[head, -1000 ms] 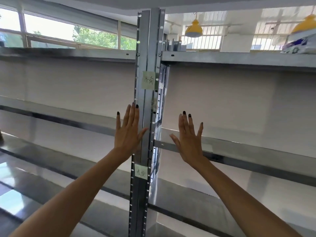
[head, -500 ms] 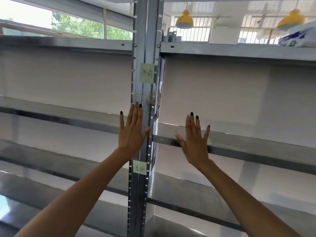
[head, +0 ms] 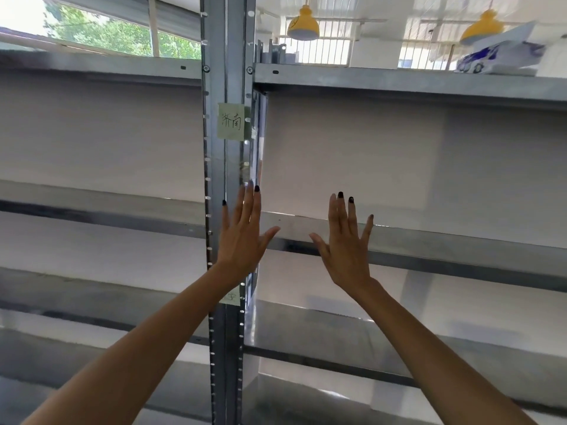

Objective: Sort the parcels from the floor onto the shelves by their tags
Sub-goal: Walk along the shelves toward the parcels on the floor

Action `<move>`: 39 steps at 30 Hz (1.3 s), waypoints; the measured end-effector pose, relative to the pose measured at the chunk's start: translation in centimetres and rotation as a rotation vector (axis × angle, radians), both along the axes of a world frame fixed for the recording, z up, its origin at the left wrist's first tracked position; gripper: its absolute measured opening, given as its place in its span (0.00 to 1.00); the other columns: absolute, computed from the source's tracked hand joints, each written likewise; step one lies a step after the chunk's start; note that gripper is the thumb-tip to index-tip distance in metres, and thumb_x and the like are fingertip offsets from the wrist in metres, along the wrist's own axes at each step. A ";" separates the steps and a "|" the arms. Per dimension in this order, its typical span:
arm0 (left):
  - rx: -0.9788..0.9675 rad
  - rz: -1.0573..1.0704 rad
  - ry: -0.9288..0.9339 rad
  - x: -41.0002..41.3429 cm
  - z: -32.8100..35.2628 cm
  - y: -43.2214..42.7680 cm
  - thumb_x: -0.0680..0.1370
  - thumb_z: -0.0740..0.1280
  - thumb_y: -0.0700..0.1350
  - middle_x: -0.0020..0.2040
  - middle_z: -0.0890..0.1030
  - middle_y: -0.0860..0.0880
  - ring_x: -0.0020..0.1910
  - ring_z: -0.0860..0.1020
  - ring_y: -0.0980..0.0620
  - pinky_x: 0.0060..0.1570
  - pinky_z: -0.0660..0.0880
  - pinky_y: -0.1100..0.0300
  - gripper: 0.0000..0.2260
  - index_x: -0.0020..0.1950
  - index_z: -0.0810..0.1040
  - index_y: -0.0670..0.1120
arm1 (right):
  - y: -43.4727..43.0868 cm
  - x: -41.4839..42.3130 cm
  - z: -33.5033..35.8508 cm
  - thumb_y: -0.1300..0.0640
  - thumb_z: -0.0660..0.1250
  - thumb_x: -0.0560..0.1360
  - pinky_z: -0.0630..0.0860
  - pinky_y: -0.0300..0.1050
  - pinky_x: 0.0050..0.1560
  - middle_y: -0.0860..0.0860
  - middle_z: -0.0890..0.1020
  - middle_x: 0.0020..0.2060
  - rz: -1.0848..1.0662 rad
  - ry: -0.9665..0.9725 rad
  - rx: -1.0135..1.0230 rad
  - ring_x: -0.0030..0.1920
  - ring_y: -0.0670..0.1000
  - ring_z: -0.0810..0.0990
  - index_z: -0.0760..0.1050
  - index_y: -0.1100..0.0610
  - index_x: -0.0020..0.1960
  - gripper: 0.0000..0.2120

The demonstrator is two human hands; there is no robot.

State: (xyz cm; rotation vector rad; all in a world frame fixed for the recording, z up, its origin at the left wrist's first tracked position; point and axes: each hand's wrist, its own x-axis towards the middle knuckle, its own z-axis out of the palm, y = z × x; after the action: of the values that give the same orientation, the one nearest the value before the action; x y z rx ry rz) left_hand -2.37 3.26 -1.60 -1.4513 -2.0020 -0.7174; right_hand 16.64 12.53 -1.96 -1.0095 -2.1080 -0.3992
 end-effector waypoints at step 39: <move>-0.048 -0.714 0.212 54.3 -4.1 12.7 0.79 0.43 0.59 0.79 0.42 0.45 0.77 0.43 0.45 0.75 0.51 0.44 0.31 0.77 0.40 0.44 | -2.4 53.9 -5.8 0.34 0.37 0.77 0.50 0.64 0.74 0.56 0.49 0.78 -0.811 -0.010 -0.114 0.77 0.57 0.48 0.41 0.56 0.77 0.37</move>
State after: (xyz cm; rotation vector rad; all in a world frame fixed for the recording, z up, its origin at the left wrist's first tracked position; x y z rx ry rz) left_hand 51.93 15.96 -5.67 -2.1951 -1.3293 -0.7513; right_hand 70.53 10.18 -7.72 -1.9177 -1.6563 -0.6712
